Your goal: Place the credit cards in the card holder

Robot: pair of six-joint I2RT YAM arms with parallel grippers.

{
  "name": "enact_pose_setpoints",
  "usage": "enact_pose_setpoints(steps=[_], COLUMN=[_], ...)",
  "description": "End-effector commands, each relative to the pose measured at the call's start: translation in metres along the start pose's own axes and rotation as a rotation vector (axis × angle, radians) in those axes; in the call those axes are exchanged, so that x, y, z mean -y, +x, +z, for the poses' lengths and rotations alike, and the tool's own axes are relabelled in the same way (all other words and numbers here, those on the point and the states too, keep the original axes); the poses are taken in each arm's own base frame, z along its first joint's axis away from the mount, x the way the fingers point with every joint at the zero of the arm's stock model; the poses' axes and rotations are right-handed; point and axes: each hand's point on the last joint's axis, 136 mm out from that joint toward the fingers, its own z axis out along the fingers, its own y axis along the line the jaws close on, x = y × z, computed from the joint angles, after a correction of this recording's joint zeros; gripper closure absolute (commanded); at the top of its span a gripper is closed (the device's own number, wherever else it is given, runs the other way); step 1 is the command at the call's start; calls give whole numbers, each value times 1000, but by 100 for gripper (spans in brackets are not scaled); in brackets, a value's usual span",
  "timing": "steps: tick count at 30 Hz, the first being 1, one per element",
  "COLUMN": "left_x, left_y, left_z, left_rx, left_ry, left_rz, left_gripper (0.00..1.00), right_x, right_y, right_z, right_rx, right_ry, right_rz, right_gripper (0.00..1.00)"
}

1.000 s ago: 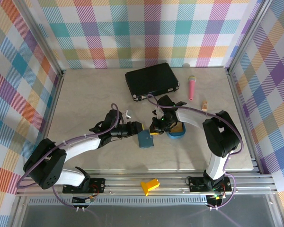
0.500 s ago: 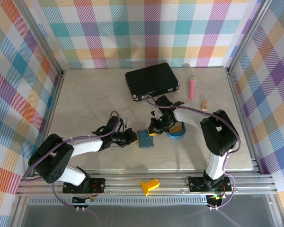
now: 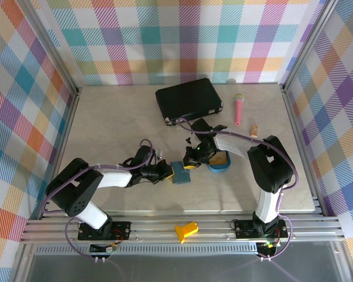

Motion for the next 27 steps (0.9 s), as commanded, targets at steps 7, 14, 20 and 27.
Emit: enact_pose_setpoints(steps=[7,14,20,27], left_x=[-1,-1,0,0], left_y=[-2,-3,-3,-4], left_z=[6,6,5,5], left_rx=[-4,-1,2,1], left_ry=[16,15,11,13], left_rz=[3,5,8,9], left_gripper=[100,100,100,100], right_x=[1,1,7,9], right_y=[1,2,7,5], right_z=[8,11,8,10], right_rx=[-30,-44,-65,-61], right_ry=[25,38,108,137], right_rz=[-1,-5,-37,-31], right_gripper=[100,100,100,100])
